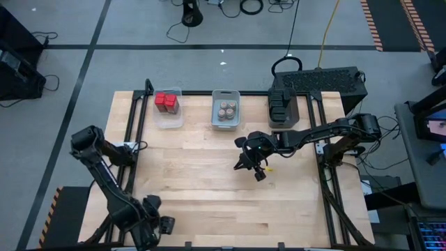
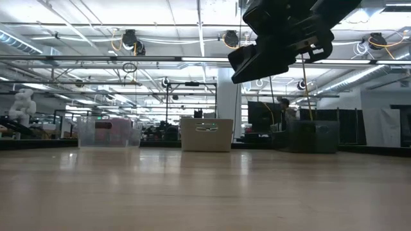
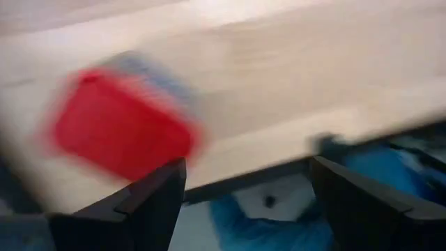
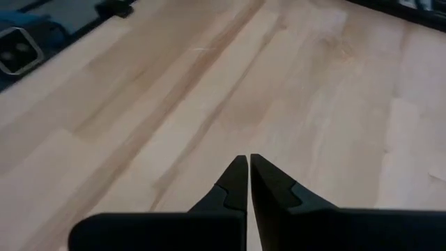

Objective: Sort spices by type
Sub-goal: Put the red seasoning can into the transparent bin

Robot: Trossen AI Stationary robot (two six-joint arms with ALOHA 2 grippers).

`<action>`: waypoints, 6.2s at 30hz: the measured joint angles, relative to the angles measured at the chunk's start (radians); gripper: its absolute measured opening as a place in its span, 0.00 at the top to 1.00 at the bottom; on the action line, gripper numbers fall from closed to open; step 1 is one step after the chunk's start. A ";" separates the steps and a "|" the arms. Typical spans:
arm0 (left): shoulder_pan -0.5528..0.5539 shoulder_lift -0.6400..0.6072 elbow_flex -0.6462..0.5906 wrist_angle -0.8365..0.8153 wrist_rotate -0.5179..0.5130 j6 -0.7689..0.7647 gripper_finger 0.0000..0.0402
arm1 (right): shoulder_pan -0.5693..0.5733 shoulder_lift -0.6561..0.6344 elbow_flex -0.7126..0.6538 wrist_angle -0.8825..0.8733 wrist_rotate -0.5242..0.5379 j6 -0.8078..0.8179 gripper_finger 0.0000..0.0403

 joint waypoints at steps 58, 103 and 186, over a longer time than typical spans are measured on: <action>-0.026 -0.002 0.119 -0.334 0.143 1.816 0.23 | -0.006 0.000 0.000 0.123 0.205 0.279 1.00; -0.044 -0.002 0.118 -0.139 0.106 1.829 0.23 | 0.000 0.000 0.000 0.130 0.208 0.299 1.00; -0.015 0.018 -0.033 -0.134 -0.001 1.984 0.42 | 0.000 0.000 0.000 0.130 0.208 0.274 1.00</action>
